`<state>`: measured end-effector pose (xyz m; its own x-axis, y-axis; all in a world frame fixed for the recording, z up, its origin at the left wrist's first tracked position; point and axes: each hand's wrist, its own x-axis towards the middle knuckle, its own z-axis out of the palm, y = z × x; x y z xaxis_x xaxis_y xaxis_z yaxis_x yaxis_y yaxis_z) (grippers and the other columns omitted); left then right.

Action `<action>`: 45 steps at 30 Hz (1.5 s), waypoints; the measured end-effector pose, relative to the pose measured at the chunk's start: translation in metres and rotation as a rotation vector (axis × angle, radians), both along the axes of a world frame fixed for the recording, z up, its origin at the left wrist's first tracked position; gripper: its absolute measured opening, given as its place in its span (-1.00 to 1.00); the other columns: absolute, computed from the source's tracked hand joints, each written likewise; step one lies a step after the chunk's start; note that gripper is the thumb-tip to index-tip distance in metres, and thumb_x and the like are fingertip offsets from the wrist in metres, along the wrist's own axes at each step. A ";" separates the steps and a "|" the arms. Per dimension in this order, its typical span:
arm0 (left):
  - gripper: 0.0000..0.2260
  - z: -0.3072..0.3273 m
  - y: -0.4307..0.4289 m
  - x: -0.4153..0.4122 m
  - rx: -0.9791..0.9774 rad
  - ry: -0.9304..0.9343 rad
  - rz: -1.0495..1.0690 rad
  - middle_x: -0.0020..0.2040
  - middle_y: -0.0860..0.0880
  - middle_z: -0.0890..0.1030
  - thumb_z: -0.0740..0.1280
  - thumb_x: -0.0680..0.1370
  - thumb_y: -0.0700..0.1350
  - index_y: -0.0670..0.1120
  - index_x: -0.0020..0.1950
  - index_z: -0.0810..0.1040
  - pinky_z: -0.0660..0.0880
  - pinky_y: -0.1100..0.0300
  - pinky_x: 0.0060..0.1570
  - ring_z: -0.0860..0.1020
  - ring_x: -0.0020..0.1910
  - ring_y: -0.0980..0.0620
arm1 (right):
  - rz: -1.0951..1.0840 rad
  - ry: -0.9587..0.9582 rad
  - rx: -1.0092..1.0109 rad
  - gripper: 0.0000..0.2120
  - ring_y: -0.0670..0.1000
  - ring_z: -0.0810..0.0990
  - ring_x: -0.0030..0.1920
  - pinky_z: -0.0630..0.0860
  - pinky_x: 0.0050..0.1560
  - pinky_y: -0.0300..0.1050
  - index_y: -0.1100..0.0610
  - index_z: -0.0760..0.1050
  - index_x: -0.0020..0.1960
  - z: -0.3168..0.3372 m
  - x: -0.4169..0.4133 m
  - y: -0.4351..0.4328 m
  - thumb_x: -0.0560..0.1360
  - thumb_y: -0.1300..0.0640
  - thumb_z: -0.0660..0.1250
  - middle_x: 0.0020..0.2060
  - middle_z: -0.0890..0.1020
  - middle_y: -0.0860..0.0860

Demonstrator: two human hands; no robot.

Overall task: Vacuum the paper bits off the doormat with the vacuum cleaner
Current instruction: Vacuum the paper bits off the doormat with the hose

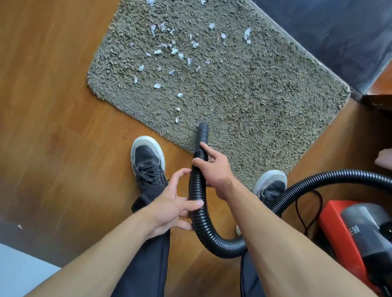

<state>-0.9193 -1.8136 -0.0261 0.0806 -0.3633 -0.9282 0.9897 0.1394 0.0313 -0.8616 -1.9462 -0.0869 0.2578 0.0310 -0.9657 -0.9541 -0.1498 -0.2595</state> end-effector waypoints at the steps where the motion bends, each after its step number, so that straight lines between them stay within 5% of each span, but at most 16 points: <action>1: -0.31 0.000 -0.005 0.000 -0.006 0.008 -0.012 0.02 -0.24 0.67 0.39 0.56 -0.32 0.30 0.43 0.21 0.57 -0.34 0.06 0.67 -0.07 -0.15 | -0.008 0.004 -0.010 -0.40 -0.02 0.58 -0.28 0.55 -0.40 -0.21 -0.07 0.34 0.50 0.000 -0.002 -0.005 0.53 0.28 0.34 -0.11 0.59 0.03; 16: -0.31 -0.003 -0.005 0.024 0.012 -0.065 -0.041 -0.08 -0.11 0.69 0.39 0.57 -0.28 0.35 0.45 0.21 0.56 -0.32 0.10 0.68 -0.09 -0.09 | -0.122 -0.091 -0.074 -0.39 -0.03 0.60 -0.19 0.62 -0.16 -0.09 0.02 0.31 0.52 -0.003 0.015 -0.003 0.52 0.30 0.36 0.10 0.60 0.13; 21: -0.31 -0.010 0.005 0.041 0.023 -0.107 -0.019 -0.08 -0.13 0.68 0.37 0.58 -0.29 0.33 0.47 0.18 0.61 -0.26 0.01 0.67 -0.12 -0.10 | -0.048 -0.133 -0.121 -0.37 0.07 0.65 -0.03 0.62 0.11 0.15 0.02 0.32 0.52 -0.013 0.036 0.012 0.49 0.24 0.39 0.20 0.59 0.12; 29: -0.32 -0.007 0.037 0.023 0.064 -0.103 0.135 0.00 -0.22 0.66 0.35 0.58 -0.30 0.35 0.44 0.19 0.58 -0.30 0.07 0.62 -0.02 -0.22 | 0.204 -0.180 -0.097 -0.29 0.10 0.65 0.10 0.56 0.23 0.12 -0.06 0.38 0.47 -0.008 0.042 0.062 0.32 0.04 0.41 0.15 0.65 0.09; 39: -0.35 -0.011 0.043 0.035 0.080 -0.101 0.199 0.04 -0.23 0.66 0.36 0.59 -0.29 0.34 0.41 0.21 0.56 -0.34 0.09 0.59 0.17 -0.43 | 0.296 -0.216 -0.078 -0.37 0.03 0.65 -0.01 0.60 0.18 0.03 0.01 0.41 0.47 -0.010 0.065 0.074 0.41 0.15 0.42 0.13 0.65 0.09; 45: -0.33 0.000 0.027 0.022 0.036 -0.052 0.142 -0.07 -0.14 0.68 0.38 0.57 -0.31 0.35 0.39 0.23 0.52 -0.37 0.13 0.66 -0.09 -0.16 | 0.193 -0.106 -0.038 -0.44 -0.07 0.57 -0.24 0.56 -0.29 -0.30 0.05 0.36 0.50 0.004 0.043 0.046 0.53 0.30 0.34 -0.05 0.59 0.03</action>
